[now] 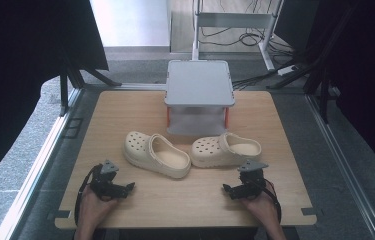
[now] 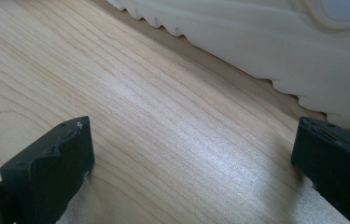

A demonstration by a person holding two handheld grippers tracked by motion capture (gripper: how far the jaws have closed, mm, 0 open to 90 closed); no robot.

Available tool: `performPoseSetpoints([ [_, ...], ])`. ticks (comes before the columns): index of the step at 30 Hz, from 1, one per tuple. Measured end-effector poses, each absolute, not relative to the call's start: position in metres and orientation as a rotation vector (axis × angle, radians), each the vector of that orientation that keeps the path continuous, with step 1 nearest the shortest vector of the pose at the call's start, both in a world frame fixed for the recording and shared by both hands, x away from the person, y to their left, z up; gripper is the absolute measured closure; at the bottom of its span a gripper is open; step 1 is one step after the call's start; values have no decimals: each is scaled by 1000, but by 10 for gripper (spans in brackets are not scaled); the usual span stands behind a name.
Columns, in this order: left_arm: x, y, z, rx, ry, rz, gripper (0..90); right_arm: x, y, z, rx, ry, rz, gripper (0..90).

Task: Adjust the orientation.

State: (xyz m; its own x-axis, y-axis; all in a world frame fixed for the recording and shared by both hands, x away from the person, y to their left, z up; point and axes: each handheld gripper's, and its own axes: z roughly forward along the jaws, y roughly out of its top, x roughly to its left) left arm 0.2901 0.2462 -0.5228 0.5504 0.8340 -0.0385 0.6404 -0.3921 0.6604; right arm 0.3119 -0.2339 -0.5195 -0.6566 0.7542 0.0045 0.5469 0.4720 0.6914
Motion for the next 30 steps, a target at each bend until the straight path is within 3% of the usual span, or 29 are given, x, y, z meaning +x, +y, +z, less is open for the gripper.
performPoseSetpoints([
  [15, 292, 245, -523, 2156, 1188, 400, 0, 311, -236, -519, 1125, 2402, 989, 31],
  [22, 292, 253, -523, 2134, 1235, 417, 0, 311, -239, -515, 1138, 2409, 977, 127],
  [30, 291, 262, -523, 2116, 1276, 432, 0, 305, -239, -502, 1120, 2424, 1012, 153],
])
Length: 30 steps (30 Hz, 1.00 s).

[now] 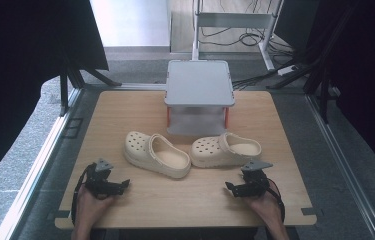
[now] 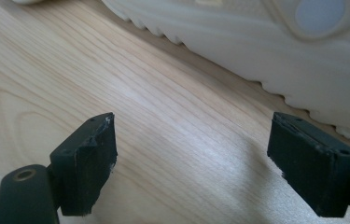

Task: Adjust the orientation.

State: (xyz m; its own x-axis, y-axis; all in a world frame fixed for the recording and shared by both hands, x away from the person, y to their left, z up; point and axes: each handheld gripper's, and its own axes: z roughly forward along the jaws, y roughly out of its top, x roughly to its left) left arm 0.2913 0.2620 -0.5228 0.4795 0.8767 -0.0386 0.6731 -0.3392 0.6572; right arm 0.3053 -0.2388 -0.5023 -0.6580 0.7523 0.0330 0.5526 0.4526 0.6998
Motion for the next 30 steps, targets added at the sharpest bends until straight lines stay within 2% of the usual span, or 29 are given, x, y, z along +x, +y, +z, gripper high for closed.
performPoseSetpoints([
  [13, 291, 262, -523, 2117, 1277, 432, 0, 299, -227, -462, 1063, 2465, 1126, 162],
  [17, 291, 262, -523, 2117, 1277, 432, 0, 302, -216, -444, 988, 2488, 1130, 191],
  [30, 291, 262, -523, 2114, 1278, 432, 0, 343, -176, -415, 889, 2567, 1177, 232],
])
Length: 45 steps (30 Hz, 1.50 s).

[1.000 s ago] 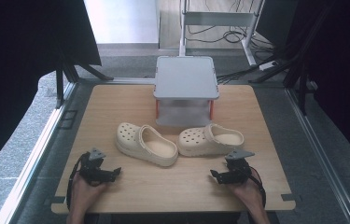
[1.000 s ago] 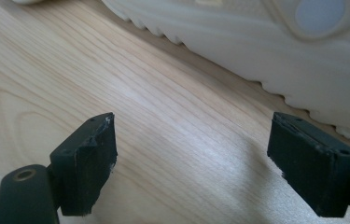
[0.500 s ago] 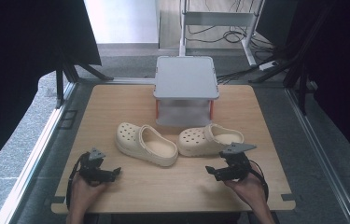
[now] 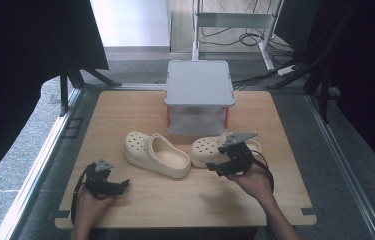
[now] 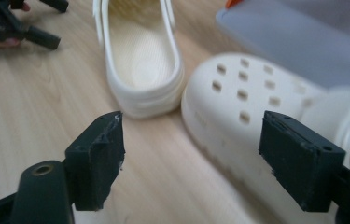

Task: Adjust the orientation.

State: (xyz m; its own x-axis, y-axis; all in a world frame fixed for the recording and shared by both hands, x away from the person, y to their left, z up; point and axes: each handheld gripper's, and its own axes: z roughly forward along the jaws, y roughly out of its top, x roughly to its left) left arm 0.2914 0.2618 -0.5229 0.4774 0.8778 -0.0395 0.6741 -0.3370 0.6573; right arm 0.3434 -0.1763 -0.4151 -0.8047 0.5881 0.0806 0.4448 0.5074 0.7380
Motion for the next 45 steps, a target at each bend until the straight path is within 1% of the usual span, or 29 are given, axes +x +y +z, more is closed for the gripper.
performPoseSetpoints([
  [5, 291, 262, -523, 2116, 1276, 434, 0, 361, -160, -410, 866, 2594, 1175, 258],
  [6, 291, 262, -523, 2116, 1275, 434, 0, 369, -150, -409, 854, 2606, 1168, 270],
  [9, 291, 262, -523, 2117, 1275, 434, 0, 377, -143, -409, 849, 2613, 1164, 276],
  [10, 291, 262, -523, 2120, 1273, 432, 0, 384, -134, -410, 851, 2621, 1159, 283],
  [18, 291, 262, -523, 2119, 1273, 434, 0, 410, -96, -413, 824, 2677, 1137, 319],
  [21, 291, 262, -523, 2119, 1273, 435, 0, 415, -84, -415, 812, 2701, 1132, 328],
  [27, 291, 262, -523, 2117, 1276, 433, 0, 429, -49, -428, 782, 2756, 1075, 383],
  [28, 291, 262, -523, 2117, 1276, 433, 0, 429, -49, -428, 782, 2756, 1075, 383],
  [29, 291, 262, -523, 2118, 1275, 434, 0, 435, -38, -432, 778, 2775, 1045, 393],
  [34, 291, 262, -523, 2118, 1275, 432, 0, 446, -18, -441, 800, 2797, 1041, 451],
  [35, 291, 262, -523, 2118, 1276, 433, 0, 446, -18, -441, 800, 2797, 1041, 451],
  [36, 291, 262, -523, 2118, 1276, 433, 0, 450, -10, -445, 814, 2813, 1037, 498],
  [38, 291, 262, -523, 2118, 1276, 433, 0, 453, -3, -448, 818, 2813, 1015, 540],
  [42, 291, 262, -523, 2118, 1275, 435, 0, 458, 6, -451, 844, 2820, 1009, 654],
  [43, 291, 262, -523, 2118, 1275, 435, 0, 459, 7, -451, 844, 2820, 1008, 700],
  [45, 291, 262, -523, 2118, 1275, 435, 0, 459, 8, -451, 866, 2825, 1002, 726],
])
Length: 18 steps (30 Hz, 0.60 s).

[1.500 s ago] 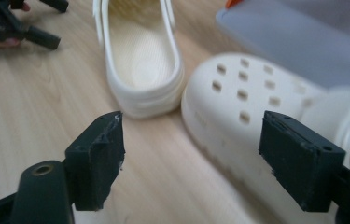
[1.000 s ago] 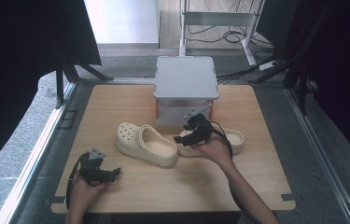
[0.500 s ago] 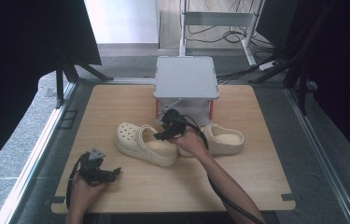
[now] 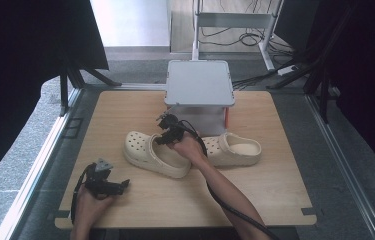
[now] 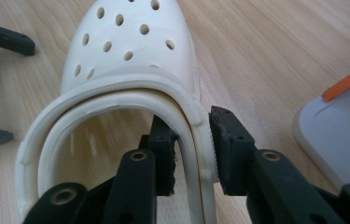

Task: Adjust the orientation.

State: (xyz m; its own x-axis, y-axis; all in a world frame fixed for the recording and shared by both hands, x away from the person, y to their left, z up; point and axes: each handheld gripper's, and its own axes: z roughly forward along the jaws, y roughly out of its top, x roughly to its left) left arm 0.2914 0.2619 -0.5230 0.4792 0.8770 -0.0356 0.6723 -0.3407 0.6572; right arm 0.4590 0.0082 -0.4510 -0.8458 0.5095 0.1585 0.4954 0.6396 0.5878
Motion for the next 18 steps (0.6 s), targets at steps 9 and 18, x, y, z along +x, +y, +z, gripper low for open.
performPoseSetpoints([
  [9, 291, 262, -523, 2117, 1276, 434, 0, 449, 10, -441, 951, 2844, 911, 767],
  [18, 291, 264, -523, 2116, 1277, 436, 0, 404, -6, -419, 915, 2857, 967, 769],
])
